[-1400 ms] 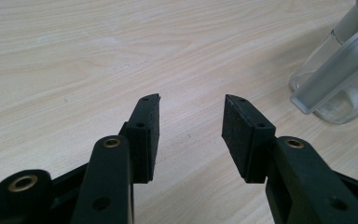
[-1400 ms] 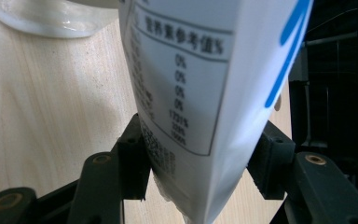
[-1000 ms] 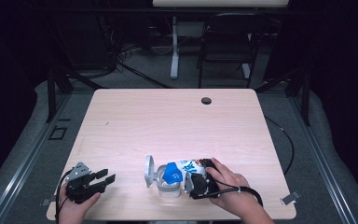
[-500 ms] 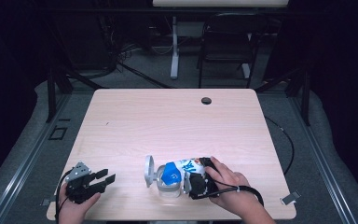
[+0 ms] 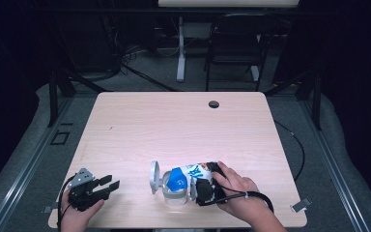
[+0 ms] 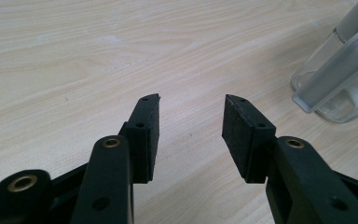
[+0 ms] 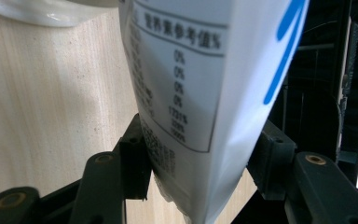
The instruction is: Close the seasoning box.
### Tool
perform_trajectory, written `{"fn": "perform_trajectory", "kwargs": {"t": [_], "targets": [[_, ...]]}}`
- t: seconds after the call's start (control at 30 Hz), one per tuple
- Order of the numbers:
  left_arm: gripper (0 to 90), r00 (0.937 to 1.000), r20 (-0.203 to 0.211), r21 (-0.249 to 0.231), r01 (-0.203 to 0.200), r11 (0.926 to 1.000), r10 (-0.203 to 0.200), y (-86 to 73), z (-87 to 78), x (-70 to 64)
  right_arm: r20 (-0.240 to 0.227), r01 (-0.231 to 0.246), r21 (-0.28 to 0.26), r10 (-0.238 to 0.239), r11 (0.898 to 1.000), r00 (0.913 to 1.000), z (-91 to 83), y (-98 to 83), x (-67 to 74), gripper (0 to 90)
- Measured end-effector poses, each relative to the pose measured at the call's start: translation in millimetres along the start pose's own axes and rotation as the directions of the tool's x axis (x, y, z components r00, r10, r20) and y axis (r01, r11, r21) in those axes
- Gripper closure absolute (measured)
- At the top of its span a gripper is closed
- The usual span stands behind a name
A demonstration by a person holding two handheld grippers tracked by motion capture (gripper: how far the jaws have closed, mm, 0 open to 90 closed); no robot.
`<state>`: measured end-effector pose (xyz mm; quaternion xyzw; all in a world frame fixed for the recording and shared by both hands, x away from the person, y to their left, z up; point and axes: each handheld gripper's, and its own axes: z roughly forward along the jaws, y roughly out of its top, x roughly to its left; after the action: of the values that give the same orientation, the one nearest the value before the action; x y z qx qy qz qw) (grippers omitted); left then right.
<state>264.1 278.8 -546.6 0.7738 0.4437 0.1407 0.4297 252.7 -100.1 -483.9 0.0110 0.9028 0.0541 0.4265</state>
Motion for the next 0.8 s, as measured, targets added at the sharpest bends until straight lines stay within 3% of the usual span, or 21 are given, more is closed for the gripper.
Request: {"fn": "perform_trajectory", "kwargs": {"t": [0.8], "targets": [[56.7, 1.0, -0.004, -0.001, 0.001, 1.0, -0.001, 0.2, -0.6, 0.4, 0.03, 0.073, 0.042, -0.074, 0.996, 0.9968, 0.0, 4.0, 1.9, 48.7]]}}
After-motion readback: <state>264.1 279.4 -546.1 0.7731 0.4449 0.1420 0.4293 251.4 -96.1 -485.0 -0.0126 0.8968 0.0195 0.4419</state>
